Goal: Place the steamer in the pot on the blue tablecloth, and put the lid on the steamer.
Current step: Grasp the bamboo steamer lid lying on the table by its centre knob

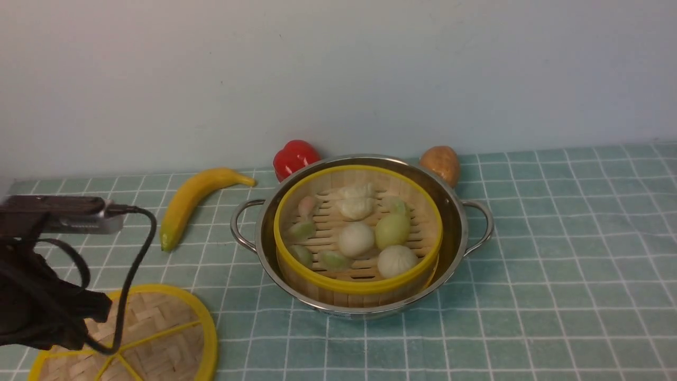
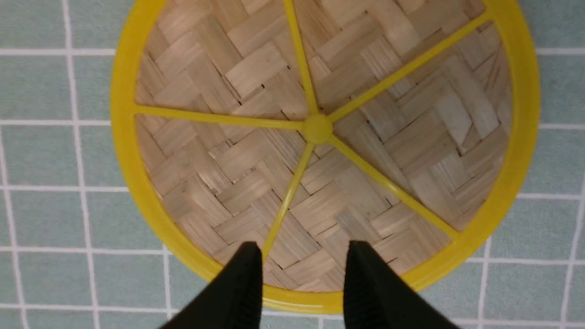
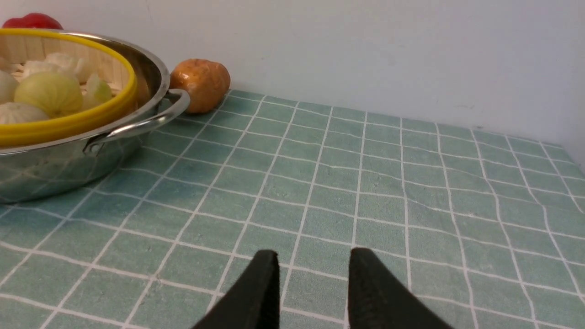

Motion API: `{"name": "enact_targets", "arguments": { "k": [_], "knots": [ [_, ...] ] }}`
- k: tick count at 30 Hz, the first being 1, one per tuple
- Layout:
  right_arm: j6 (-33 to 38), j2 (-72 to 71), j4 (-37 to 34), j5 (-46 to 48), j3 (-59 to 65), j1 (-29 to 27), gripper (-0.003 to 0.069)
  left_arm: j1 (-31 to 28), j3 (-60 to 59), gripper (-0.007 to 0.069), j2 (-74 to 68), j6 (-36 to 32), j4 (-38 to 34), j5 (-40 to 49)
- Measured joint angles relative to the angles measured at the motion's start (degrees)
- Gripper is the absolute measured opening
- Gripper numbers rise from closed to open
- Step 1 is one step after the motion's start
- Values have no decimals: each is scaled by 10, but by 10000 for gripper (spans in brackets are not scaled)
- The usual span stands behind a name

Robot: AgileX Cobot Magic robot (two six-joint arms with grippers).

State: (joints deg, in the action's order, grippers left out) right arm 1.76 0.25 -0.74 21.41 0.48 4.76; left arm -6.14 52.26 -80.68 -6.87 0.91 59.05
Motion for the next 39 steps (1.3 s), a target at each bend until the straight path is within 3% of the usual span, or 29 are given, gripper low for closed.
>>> {"name": "enact_targets", "arguments": {
  "k": [9, 15, 22, 32, 39],
  "knots": [
    [0, 0, 0, 0, 0, 0, 240, 0, 17, 243, -74, -94, -59, -58],
    [0, 0, 0, 0, 0, 0, 240, 0, 17, 243, -99, -102, -60, -72],
    [0, 0, 0, 0, 0, 0, 240, 0, 17, 243, -138, -38, -54, -72],
    [0, 0, 0, 0, 0, 0, 240, 0, 18, 239, -155, -2, -47, -73],
    [0, 0, 0, 0, 0, 0, 240, 0, 18, 141, -171, 8, -46, -72]
  ]
}}
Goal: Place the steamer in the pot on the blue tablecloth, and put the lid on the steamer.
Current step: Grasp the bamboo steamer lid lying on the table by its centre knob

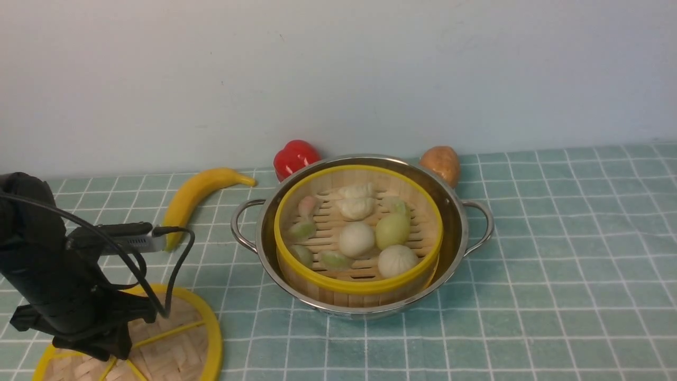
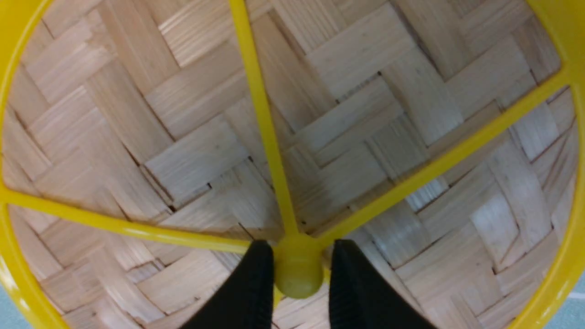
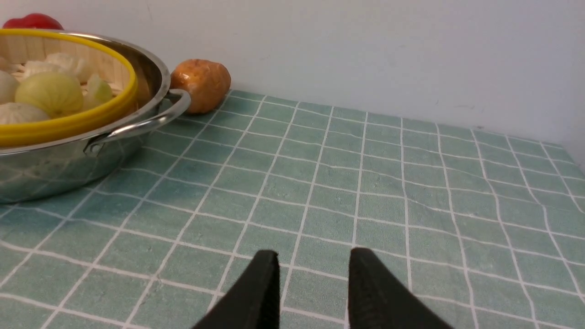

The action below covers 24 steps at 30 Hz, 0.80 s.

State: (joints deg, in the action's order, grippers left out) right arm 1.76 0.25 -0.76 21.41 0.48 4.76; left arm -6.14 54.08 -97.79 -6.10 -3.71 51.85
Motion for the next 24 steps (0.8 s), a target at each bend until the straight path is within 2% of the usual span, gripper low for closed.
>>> {"name": "enact_targets", "arguments": {
  "k": [1, 11, 19, 22, 24],
  "knots": [
    [0, 0, 0, 0, 0, 0, 240, 0, 1, 122, -6, 2, 0, 1],
    [0, 0, 0, 0, 0, 0, 240, 0, 22, 122, 0, -13, 0, 30],
    [0, 0, 0, 0, 0, 0, 240, 0, 146, 122, 94, -86, -14, 105],
    [0, 0, 0, 0, 0, 0, 240, 0, 220, 122, 125, -155, -19, 153],
    [0, 0, 0, 0, 0, 0, 240, 0, 244, 122, 128, -177, -25, 165]
  ]
}}
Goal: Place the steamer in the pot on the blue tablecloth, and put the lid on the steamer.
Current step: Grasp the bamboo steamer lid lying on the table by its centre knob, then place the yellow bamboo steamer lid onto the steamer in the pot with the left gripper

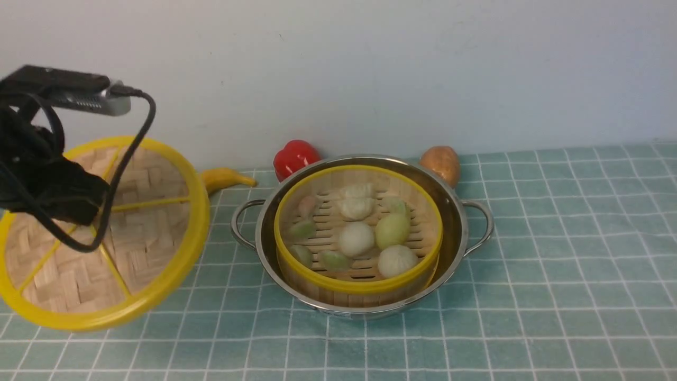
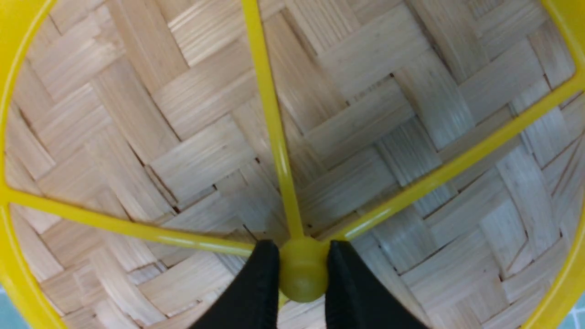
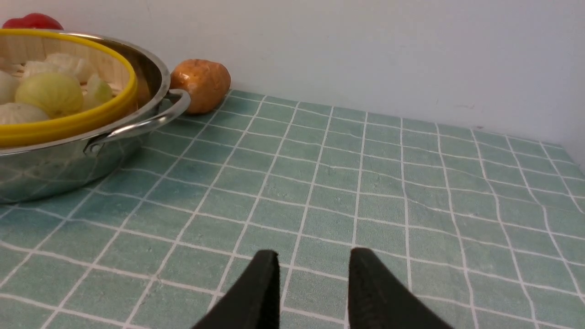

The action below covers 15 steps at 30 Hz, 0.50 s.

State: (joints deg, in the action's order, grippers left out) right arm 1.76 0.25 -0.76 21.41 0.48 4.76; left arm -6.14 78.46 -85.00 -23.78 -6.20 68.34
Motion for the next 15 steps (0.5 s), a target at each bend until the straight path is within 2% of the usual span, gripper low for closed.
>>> {"name": "enact_targets", "arguments": {
  "k": [6, 7, 11, 12, 15],
  "knots": [
    [0, 0, 0, 0, 0, 0, 240, 23, 63, 122, -4, -127, -103, 6],
    [0, 0, 0, 0, 0, 0, 240, 26, 64, 122, -5, -131, -103, 6],
    [0, 0, 0, 0, 0, 0, 240, 106, 78, 122, -33, -232, -151, -31],
    [0, 0, 0, 0, 0, 0, 240, 106, 78, 122, -33, -232, -151, -33],
    [0, 0, 0, 0, 0, 0, 240, 173, 78, 122, -69, -263, -150, -72]
  ]
}}
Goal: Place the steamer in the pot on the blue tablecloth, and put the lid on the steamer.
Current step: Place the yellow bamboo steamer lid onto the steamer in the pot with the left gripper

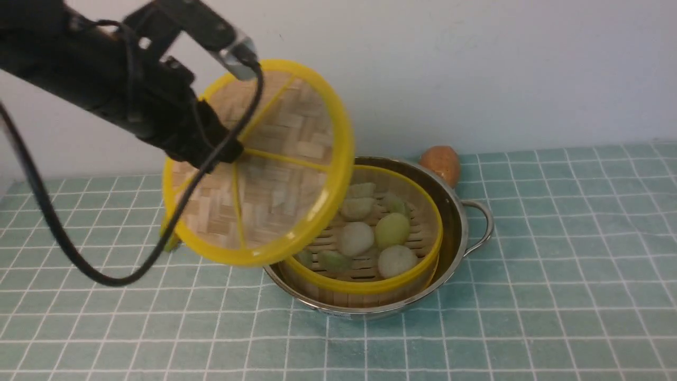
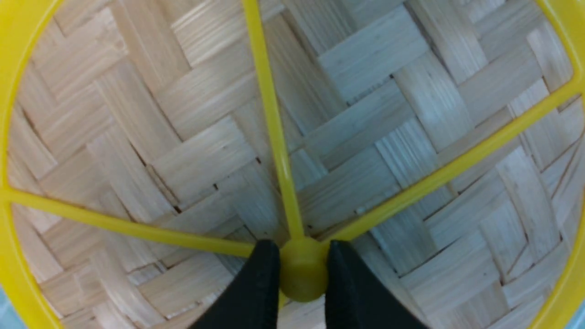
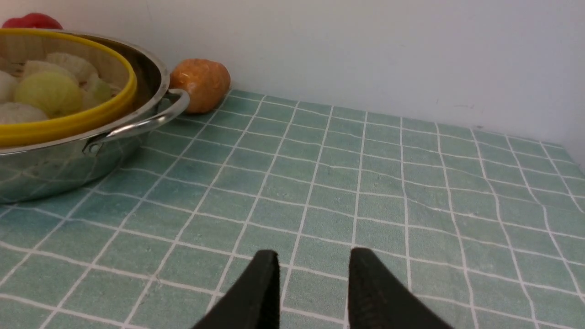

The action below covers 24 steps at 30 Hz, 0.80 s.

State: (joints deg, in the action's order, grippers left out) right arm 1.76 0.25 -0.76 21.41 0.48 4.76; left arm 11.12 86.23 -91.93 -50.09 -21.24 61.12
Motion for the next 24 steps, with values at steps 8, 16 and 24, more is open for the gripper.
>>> {"name": "enact_targets", "arguments": {
  "k": [8, 16, 24],
  "knots": [
    [0, 0, 0, 0, 0, 0, 240, 101, 0, 122, -82, -7, 41, -122],
    [0, 0, 0, 0, 0, 0, 240, 128, 0, 122, -125, 5, 68, -147],
    [0, 0, 0, 0, 0, 0, 240, 128, 0, 122, -127, 14, 74, -152]
  ]
}}
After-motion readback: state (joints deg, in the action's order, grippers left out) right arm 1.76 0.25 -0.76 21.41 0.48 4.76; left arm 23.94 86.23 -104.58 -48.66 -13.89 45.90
